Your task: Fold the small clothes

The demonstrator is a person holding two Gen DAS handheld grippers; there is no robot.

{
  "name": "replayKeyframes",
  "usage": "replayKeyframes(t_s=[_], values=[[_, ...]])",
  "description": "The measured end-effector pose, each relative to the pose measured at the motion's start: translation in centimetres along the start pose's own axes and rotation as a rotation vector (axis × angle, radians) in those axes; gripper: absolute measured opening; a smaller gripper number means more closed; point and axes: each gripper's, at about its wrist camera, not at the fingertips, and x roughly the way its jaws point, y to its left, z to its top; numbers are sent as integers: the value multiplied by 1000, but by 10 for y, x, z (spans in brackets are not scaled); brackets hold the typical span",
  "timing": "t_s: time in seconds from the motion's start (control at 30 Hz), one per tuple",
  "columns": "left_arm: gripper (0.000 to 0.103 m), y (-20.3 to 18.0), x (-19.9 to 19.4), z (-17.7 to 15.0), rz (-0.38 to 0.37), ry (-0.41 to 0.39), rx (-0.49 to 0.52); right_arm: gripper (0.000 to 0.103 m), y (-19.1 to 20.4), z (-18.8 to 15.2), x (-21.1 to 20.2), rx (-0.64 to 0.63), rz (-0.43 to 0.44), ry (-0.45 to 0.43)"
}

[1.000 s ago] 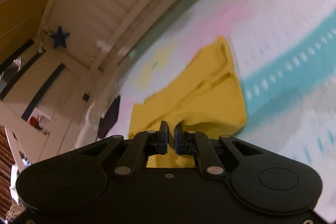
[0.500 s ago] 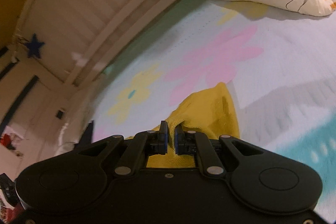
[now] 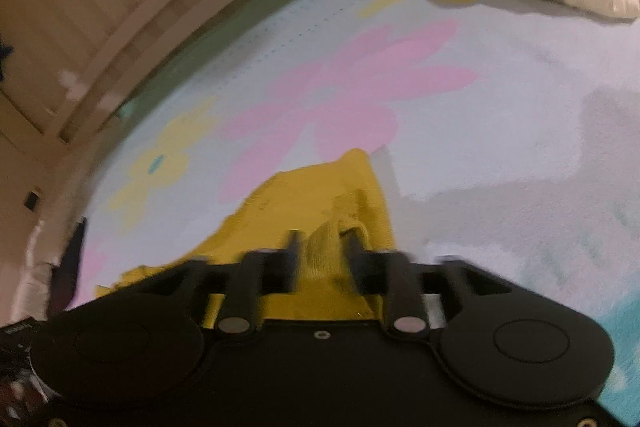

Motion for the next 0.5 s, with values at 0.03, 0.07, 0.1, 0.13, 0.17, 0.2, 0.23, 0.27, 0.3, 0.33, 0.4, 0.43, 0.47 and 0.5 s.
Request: replayKeyframes(t_s=[0.03,0.07,0.1,0.13,0.17,0.2,0.23,0.27,0.3,0.33,0.4,0.43,0.47,0.5], values=[[72,0,-2,0,2,9,13,77,2,1,-2,-25,-6,-20],[73,-1,-5,0,10,9,28,79,4,2,-6,-54,-11,-40],[74,-4,-10,-2,22,0,58,79,7,2,-11,-86,-21,-56],[74,-8,-14,-5,35,-5,98,80,11,3,-14,-117,-32,-67],[74,-13,-18,-10,45,-4,147,82,16,2,-20,-161,-31,-78],[74,-19,-22,-16,50,6,203,85,21,0,-24,-201,-25,-85],[74,-24,-25,-23,52,18,261,89,25,-3,-27,-248,-18,-90],[74,-29,-27,-33,54,32,317,92,31,-9,-31,-308,-13,-89],[74,-33,-29,-41,52,49,364,92,36,-14,-33,-359,-15,-84],[74,-38,-29,-50,45,72,413,92,41,-22,-34,-420,-18,-69],[74,-44,-29,-66,24,118,488,92,49,-32,-32,-503,-18,-29],[74,-47,-30,-74,17,132,529,92,51,-37,-32,-527,-15,-12],[74,-50,-31,-80,16,139,571,92,52,-42,-33,-559,-16,-1],[74,-53,-30,-86,24,140,618,92,54,-48,-34,-607,-22,0]])
